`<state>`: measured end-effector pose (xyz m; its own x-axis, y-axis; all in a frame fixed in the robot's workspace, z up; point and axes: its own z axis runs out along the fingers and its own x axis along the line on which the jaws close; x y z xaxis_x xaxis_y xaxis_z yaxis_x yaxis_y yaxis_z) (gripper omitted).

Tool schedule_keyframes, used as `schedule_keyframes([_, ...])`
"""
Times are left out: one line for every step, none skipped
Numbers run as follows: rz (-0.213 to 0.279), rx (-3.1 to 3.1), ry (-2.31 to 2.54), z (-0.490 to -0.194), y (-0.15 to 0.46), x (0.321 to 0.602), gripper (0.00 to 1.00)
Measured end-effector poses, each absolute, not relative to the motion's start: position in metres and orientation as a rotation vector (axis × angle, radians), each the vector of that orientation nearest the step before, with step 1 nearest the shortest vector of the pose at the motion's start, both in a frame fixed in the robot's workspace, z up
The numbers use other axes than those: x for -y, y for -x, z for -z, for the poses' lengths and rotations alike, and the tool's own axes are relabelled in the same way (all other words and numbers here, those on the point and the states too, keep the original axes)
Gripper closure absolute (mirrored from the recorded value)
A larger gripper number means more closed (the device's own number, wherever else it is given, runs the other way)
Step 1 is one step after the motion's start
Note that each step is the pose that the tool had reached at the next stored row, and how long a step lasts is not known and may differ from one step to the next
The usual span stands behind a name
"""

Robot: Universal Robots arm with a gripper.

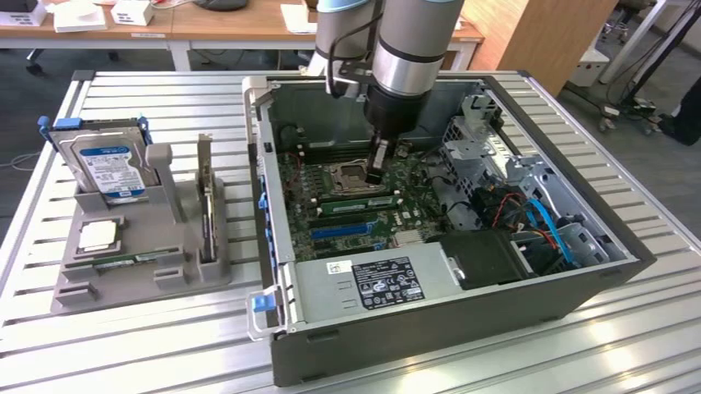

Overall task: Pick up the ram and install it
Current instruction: 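Press down the ram until it locks into place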

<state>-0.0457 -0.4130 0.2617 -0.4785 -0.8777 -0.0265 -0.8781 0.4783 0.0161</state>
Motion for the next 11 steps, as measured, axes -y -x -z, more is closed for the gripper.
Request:
schedule_keyframes([-0.043, -2.701, 1.575, -0.2617, 0.0457, 0.4130, 0.90])
schedule_keyframes([-0.042, -2.713, 1.554, -0.2617, 0.0457, 0.4130, 0.90])
schedule_keyframes([-0.042, -2.725, 1.532, -0.2617, 0.0457, 0.4130, 0.90])
schedule_keyframes([-0.042, -2.737, 1.511, -0.2616, 0.0457, 0.4130, 0.90])
schedule_keyframes([-0.042, -2.747, 1.491, -0.2616, 0.0457, 0.4130, 0.90])
schedule_keyframes([-0.042, -2.758, 1.470, -0.2616, 0.0457, 0.4130, 0.90])
schedule_keyframes([-0.041, -2.769, 1.450, -0.2616, 0.0457, 0.4130, 0.90])
schedule_keyframes([-0.041, -2.779, 1.429, -0.2616, 0.0457, 0.4130, 0.90])
schedule_keyframes([-0.041, -2.789, 1.410, -0.2616, 0.0457, 0.4130, 0.90])
schedule_keyframes([-0.041, -2.799, 1.389, -0.2615, 0.0457, 0.4130, 0.90])
schedule_keyframes([-0.041, -2.809, 1.369, -0.2615, 0.0457, 0.4130, 0.90])
